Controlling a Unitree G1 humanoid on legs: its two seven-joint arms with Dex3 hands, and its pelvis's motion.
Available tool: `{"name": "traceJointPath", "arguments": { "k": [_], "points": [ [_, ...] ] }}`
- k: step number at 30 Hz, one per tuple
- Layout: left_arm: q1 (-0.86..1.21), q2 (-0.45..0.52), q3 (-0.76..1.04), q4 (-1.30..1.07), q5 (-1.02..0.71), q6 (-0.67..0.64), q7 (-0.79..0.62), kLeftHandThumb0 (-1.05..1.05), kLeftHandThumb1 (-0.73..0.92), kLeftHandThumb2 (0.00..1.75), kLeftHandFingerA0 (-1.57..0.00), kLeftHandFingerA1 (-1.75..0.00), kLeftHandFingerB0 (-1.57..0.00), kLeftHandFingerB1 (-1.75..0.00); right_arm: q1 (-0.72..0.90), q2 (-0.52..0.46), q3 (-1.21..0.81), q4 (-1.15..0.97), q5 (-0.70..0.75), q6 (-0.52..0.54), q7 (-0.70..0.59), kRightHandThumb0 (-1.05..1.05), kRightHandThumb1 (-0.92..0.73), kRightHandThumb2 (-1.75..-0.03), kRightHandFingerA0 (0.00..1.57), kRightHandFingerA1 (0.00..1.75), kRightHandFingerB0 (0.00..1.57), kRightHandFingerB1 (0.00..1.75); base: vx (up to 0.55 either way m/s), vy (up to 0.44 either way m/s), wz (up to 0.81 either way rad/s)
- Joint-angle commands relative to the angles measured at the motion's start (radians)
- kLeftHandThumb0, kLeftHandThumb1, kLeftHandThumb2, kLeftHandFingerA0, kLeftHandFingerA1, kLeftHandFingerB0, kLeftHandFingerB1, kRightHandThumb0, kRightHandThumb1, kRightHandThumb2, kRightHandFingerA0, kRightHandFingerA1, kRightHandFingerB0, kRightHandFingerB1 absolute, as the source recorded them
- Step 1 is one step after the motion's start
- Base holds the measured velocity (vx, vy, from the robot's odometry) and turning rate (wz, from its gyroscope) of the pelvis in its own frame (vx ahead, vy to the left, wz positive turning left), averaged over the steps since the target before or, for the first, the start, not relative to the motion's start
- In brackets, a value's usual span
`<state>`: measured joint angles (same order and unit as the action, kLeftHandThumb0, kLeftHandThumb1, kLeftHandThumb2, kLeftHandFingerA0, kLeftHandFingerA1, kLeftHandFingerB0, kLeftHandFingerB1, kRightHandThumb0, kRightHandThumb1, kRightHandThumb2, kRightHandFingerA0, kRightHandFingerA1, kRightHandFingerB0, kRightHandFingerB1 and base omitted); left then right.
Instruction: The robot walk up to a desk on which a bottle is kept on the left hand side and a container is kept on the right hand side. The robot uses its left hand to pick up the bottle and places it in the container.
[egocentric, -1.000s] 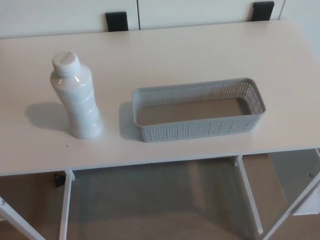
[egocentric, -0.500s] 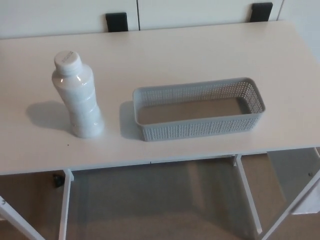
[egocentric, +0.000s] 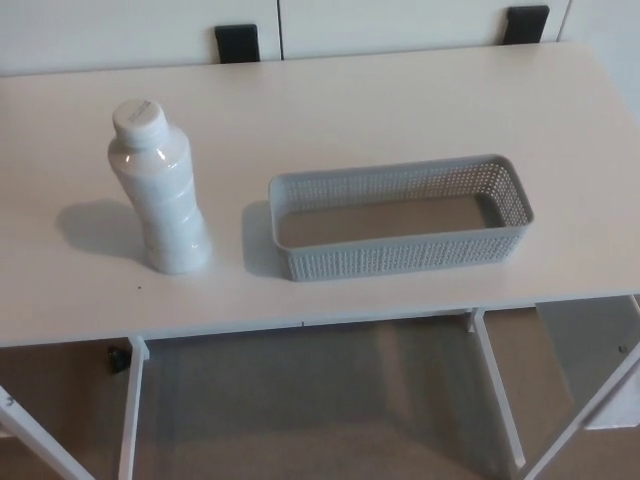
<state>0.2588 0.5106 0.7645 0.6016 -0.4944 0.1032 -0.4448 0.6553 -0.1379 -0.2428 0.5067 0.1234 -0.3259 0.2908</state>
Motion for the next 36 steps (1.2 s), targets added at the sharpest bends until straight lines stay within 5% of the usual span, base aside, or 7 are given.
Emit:
{"name": "traceJointPath", "arguments": {
  "k": [1,8,9,10,12,21,36],
  "points": [
    [-0.154,0.149,-0.001,-0.117,-0.053,0.126,0.001,-0.4,0.45,0.63,-0.08,-0.24,-0.06,-0.22,-0.005,-0.004,0.002,-0.027,-0.002,0.029,-0.023,-0.25,-0.41,-0.87,0.39,0.62,0.14,0.5,0.0,0.0,0.0],
    [-0.363,0.208,-0.154,-0.305,-0.004,0.243,0.058,-0.25,0.52,0.56,-0.01,-0.26,0.0,-0.2,-0.01,-0.004,0.006,-0.071,0.002,0.049,-0.021,-0.25,-0.42,-0.88,0.37,0.61,0.14,0.5,0.0,0.0,0.0],
    [-0.436,0.195,-0.198,-0.326,-0.007,0.254,0.06,-0.22,0.43,0.71,0.0,-0.23,0.0,-0.15,-0.033,-0.008,0.005,-0.043,0.001,0.028,-0.017,-0.25,-0.42,-0.88,0.39,0.62,0.16,0.5,0.0,0.0,0.0],
    [-0.475,0.181,-0.229,-0.338,0.002,0.252,0.068,-0.24,0.51,0.55,-0.01,-0.27,0.0,-0.23,-0.039,-0.006,0.004,-0.042,0.003,0.029,-0.018,-0.24,-0.42,-0.88,0.4,0.62,0.16,0.5,0.0,0.0,0.0],
    [-0.53,0.149,-0.288,-0.343,0.033,0.219,0.069,-0.31,0.45,0.72,-0.03,-0.25,0.0,-0.18,-0.043,-0.002,0.005,-0.066,-0.002,0.055,-0.035,-0.23,-0.43,-0.88,0.4,0.62,0.16,0.5,0.0,0.0,0.0],
    [-0.82,0.03,-0.509,-0.207,0.125,0.196,0.092,-0.47,0.33,0.71,0.0,-0.24,0.0,-0.2,-0.071,0.012,0.007,-0.209,0.007,0.137,-0.067,-0.23,-0.44,-0.89,0.38,0.62,0.16,0.5,0.0,0.0,0.0],
    [-0.834,-0.082,-0.63,-0.182,0.209,0.205,0.155,-0.58,0.37,0.73,-0.05,-0.23,-0.05,-0.18,-0.085,0.017,0.006,-0.279,0.005,0.183,-0.077,-0.21,-0.44,-0.89,0.4,0.62,0.17,0.5,0.0,0.0,0.0]
  ]
}}
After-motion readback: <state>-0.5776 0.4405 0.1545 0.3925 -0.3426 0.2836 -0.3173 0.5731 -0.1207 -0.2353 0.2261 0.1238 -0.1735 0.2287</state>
